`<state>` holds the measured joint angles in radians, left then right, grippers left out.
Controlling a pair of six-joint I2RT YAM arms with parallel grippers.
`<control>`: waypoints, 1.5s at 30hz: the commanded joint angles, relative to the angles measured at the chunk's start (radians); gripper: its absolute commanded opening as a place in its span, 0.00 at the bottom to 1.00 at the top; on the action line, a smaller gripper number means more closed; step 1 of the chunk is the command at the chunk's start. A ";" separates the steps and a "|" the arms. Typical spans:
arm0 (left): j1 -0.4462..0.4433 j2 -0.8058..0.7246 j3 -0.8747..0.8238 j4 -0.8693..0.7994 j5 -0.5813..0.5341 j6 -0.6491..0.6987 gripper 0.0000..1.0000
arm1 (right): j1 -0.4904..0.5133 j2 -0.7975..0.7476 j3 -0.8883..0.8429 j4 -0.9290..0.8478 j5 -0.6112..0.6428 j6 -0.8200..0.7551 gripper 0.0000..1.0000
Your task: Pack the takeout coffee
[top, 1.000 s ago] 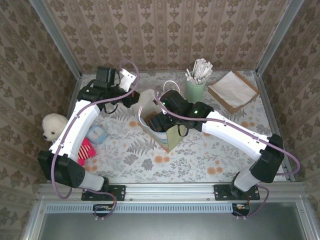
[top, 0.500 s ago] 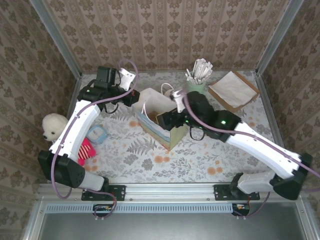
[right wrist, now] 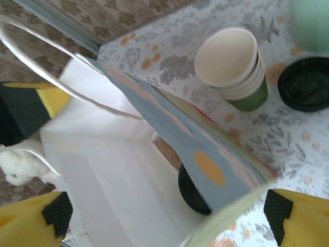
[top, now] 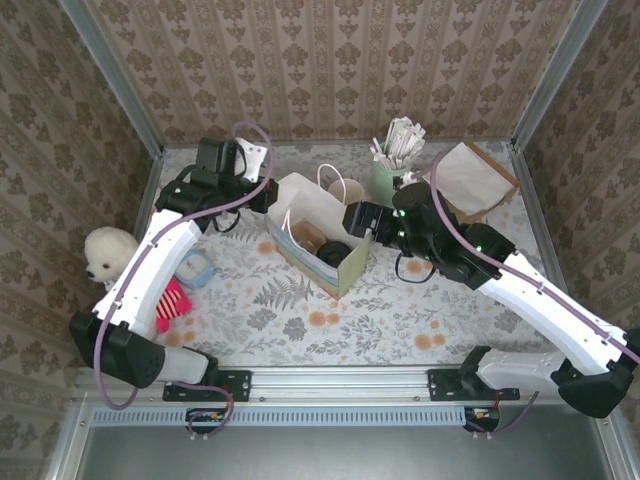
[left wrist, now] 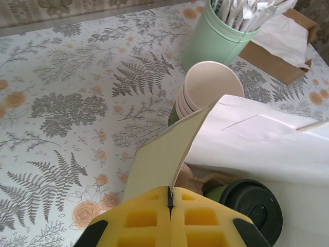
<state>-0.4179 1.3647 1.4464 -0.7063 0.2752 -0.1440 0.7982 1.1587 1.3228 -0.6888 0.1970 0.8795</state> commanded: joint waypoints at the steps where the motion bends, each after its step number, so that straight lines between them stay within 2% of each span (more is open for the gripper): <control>1: -0.003 -0.034 -0.012 0.004 -0.063 -0.052 0.00 | 0.038 0.001 -0.034 -0.080 0.116 0.141 0.94; 5: -0.006 -0.024 -0.006 -0.002 -0.060 -0.079 0.00 | 0.039 0.069 0.005 -0.079 0.065 0.155 0.77; 7: -0.010 -0.023 -0.003 -0.009 -0.085 -0.112 0.00 | 0.049 0.123 0.062 -0.127 0.066 0.148 0.73; 10: -0.009 -0.027 0.015 -0.047 -0.151 -0.198 0.00 | 0.049 0.159 0.077 -0.129 0.065 0.152 0.53; 13: -0.013 -0.043 -0.001 -0.049 -0.150 -0.280 0.00 | 0.041 0.202 0.129 -0.151 0.052 0.113 0.42; 17: -0.033 -0.066 -0.042 -0.032 -0.145 -0.377 0.00 | 0.015 0.258 0.242 -0.201 0.040 -0.020 0.32; 20: -0.091 -0.078 -0.066 -0.017 -0.156 -0.456 0.00 | -0.019 0.292 0.279 -0.227 0.014 -0.133 0.30; 26: -0.153 -0.129 -0.122 -0.019 -0.282 -0.606 0.00 | -0.124 0.347 0.298 -0.204 -0.154 -0.281 0.24; 31: -0.176 -0.175 -0.185 0.030 -0.334 -0.712 0.00 | -0.141 0.419 0.358 -0.209 -0.212 -0.390 0.24; 37: -0.180 -0.160 -0.208 0.043 -0.353 -0.839 0.00 | -0.144 0.455 0.471 -0.226 -0.159 -0.441 0.37; 39: -0.186 -0.152 -0.211 0.048 -0.362 -0.868 0.00 | -0.152 0.428 0.479 -0.208 -0.131 -0.473 0.55; 41: -0.195 -0.148 -0.214 0.052 -0.381 -0.900 0.00 | -0.171 0.390 0.467 -0.177 -0.113 -0.511 0.67; 45: -0.232 -0.132 -0.216 0.098 -0.393 -0.971 0.00 | -0.273 0.310 0.357 -0.057 -0.097 -0.603 0.79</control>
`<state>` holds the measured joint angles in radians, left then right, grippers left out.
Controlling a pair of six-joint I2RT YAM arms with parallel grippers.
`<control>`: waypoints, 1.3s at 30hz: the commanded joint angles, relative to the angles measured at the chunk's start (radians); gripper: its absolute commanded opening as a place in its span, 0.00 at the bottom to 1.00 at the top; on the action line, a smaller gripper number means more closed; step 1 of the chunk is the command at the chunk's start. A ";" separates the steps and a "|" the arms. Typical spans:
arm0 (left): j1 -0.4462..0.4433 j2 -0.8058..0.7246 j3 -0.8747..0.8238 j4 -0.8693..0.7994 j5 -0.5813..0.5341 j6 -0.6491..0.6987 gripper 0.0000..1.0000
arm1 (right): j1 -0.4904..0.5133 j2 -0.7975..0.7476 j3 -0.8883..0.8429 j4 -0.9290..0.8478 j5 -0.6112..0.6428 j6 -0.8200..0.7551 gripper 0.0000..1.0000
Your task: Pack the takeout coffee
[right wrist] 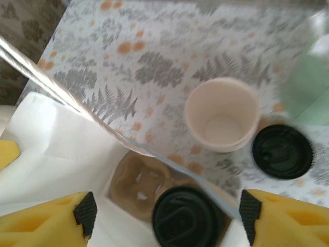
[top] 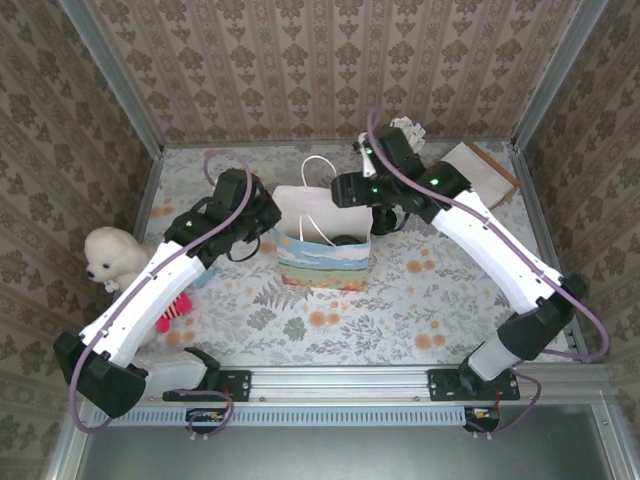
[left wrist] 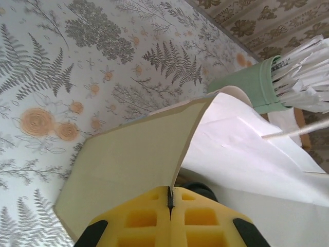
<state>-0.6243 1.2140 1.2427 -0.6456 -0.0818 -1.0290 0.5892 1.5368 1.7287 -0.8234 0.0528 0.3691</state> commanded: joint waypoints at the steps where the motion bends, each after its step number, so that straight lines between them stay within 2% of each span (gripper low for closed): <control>1: -0.040 0.023 -0.007 0.039 -0.052 -0.101 0.00 | -0.111 -0.076 -0.087 0.121 0.047 -0.118 0.79; 3: -0.061 0.031 0.001 0.031 -0.092 -0.131 0.00 | -0.201 -0.066 -0.125 0.175 0.032 -0.169 0.75; 7: -0.074 0.044 -0.011 0.019 -0.112 -0.222 0.00 | -0.386 0.025 -0.097 0.221 -0.161 -0.238 0.59; 9: -0.083 0.044 -0.014 0.013 -0.135 -0.256 0.00 | -0.435 0.095 -0.034 0.200 -0.253 -0.256 0.55; 13: -0.093 0.048 0.013 -0.032 -0.177 -0.273 0.00 | -0.445 0.229 0.100 0.140 -0.297 -0.324 0.51; 16: -0.094 0.051 0.037 -0.028 -0.169 -0.204 0.02 | -0.445 0.300 0.153 0.152 -0.274 -0.305 0.50; 20: -0.089 0.053 0.080 -0.099 -0.210 -0.114 0.43 | -0.444 0.349 0.203 0.150 -0.216 -0.245 0.48; 23: -0.080 0.031 0.069 -0.084 -0.214 -0.045 0.64 | -0.443 0.346 0.201 0.135 -0.192 -0.211 0.45; 25: -0.076 0.000 0.038 -0.010 -0.183 0.063 0.77 | -0.441 0.334 0.189 0.120 -0.197 -0.186 0.40; 28: -0.066 -0.041 0.002 0.045 -0.167 0.124 0.86 | -0.430 0.306 0.151 0.128 -0.167 -0.125 0.35; 34: -0.017 -0.102 -0.034 0.033 -0.198 0.132 0.93 | -0.411 0.285 0.074 0.192 -0.123 -0.022 0.34; 36: -0.006 -0.125 -0.055 0.060 -0.197 0.128 1.00 | -0.404 0.297 0.070 0.200 -0.130 -0.009 0.34; 39: 0.005 -0.152 -0.083 0.095 -0.190 0.134 1.00 | -0.393 0.311 0.062 0.210 -0.087 0.005 0.34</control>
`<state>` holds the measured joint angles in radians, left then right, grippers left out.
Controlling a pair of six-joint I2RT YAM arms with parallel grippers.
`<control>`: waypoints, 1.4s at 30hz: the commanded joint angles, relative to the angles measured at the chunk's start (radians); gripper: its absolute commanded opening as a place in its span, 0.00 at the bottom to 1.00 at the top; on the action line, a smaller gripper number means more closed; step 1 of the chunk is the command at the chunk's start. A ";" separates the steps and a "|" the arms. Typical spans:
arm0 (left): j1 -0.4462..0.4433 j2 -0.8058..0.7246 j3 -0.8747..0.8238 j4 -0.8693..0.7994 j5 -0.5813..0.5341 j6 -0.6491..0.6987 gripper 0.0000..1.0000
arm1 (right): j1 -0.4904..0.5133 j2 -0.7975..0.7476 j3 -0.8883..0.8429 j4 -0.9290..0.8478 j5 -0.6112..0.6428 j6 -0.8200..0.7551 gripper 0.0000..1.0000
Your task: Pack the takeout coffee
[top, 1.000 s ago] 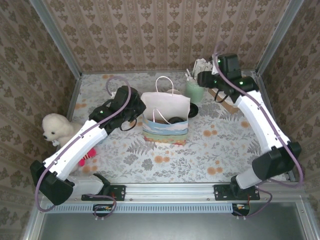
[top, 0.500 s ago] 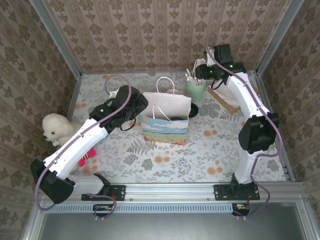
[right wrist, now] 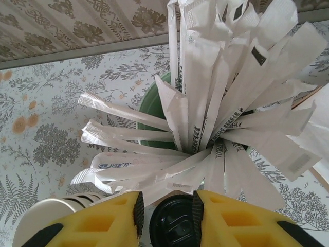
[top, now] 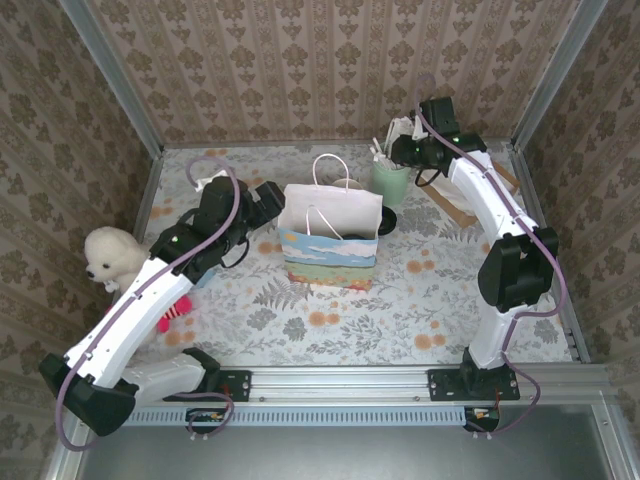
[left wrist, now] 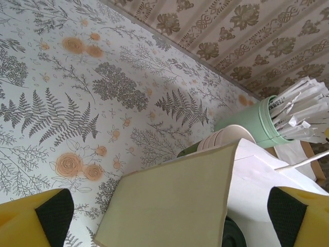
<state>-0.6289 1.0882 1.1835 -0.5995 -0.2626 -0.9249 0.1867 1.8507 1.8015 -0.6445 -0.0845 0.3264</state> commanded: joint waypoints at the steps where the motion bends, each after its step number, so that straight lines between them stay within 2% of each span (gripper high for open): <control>1: 0.012 -0.032 -0.031 0.054 -0.006 0.035 1.00 | 0.010 0.002 -0.011 0.034 0.064 0.048 0.34; 6: 0.021 -0.040 -0.041 0.060 0.006 0.044 1.00 | 0.012 0.022 -0.006 0.029 0.106 0.035 0.35; 11: 0.023 -0.035 -0.041 0.069 0.018 0.049 1.00 | 0.012 0.047 0.002 0.020 0.092 0.023 0.31; 15: 0.024 -0.032 -0.039 0.062 0.021 0.044 1.00 | 0.012 0.064 0.012 0.019 0.090 0.022 0.30; 24: 0.032 -0.025 -0.045 0.066 0.036 0.038 1.00 | 0.014 0.091 0.027 -0.003 0.116 -0.003 0.35; 31: 0.040 -0.006 -0.041 0.063 0.054 0.037 1.00 | 0.016 0.066 0.011 -0.007 0.140 -0.032 0.18; 42: 0.074 0.004 -0.036 0.067 0.109 0.064 1.00 | 0.024 -0.054 -0.048 0.021 0.186 -0.120 0.00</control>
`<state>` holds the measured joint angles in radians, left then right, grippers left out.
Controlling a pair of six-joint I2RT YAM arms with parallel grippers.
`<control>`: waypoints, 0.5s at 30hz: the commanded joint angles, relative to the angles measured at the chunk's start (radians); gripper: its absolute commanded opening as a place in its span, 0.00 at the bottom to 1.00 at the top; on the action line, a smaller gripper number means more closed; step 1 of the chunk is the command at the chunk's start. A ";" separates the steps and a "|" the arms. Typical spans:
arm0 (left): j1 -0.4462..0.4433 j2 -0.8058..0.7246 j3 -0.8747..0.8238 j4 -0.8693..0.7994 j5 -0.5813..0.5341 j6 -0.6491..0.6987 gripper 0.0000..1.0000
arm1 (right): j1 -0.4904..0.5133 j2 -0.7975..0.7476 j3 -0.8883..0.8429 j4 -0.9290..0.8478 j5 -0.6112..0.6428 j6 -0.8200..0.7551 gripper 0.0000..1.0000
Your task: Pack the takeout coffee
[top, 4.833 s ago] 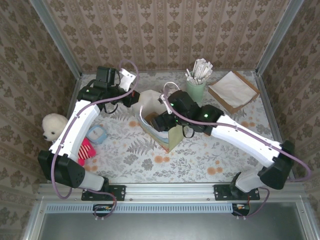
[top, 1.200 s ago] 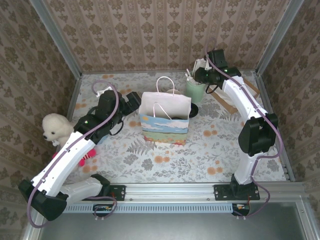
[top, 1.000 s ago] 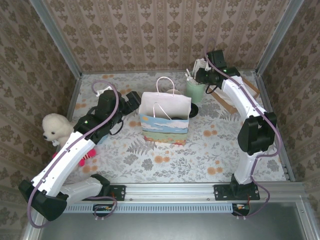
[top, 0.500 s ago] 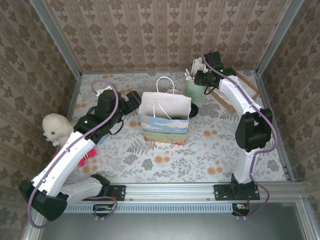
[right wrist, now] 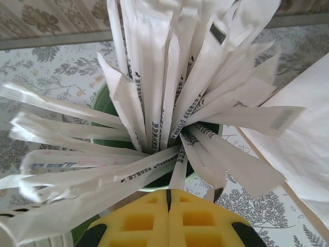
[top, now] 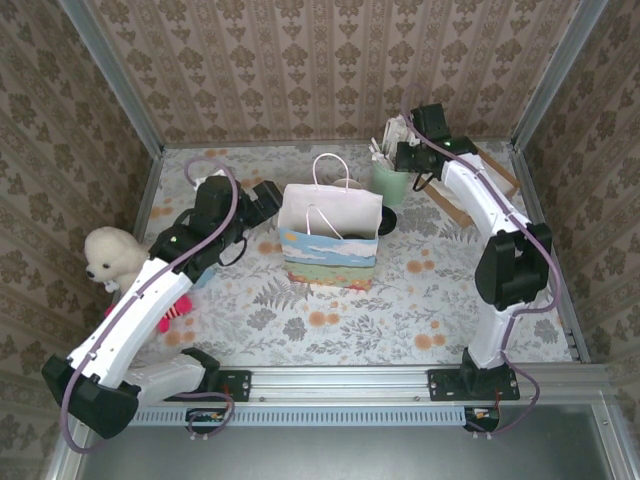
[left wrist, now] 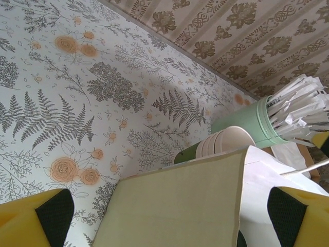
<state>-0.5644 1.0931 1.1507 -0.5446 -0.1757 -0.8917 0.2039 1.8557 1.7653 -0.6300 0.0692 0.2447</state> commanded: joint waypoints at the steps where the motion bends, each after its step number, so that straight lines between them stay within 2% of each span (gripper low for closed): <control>1: 0.011 -0.002 -0.003 0.012 0.022 0.034 1.00 | 0.007 -0.065 -0.012 0.002 0.029 -0.045 0.00; 9: 0.025 -0.003 0.007 0.016 0.036 0.083 1.00 | 0.013 -0.129 -0.011 -0.017 -0.005 -0.077 0.00; 15: 0.063 -0.007 0.056 0.033 0.119 0.248 1.00 | 0.044 -0.280 -0.027 -0.059 -0.022 -0.221 0.00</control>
<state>-0.5190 1.0931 1.1572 -0.5377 -0.1104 -0.7586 0.2329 1.6917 1.7420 -0.6518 0.0666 0.1158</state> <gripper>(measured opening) 0.997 0.051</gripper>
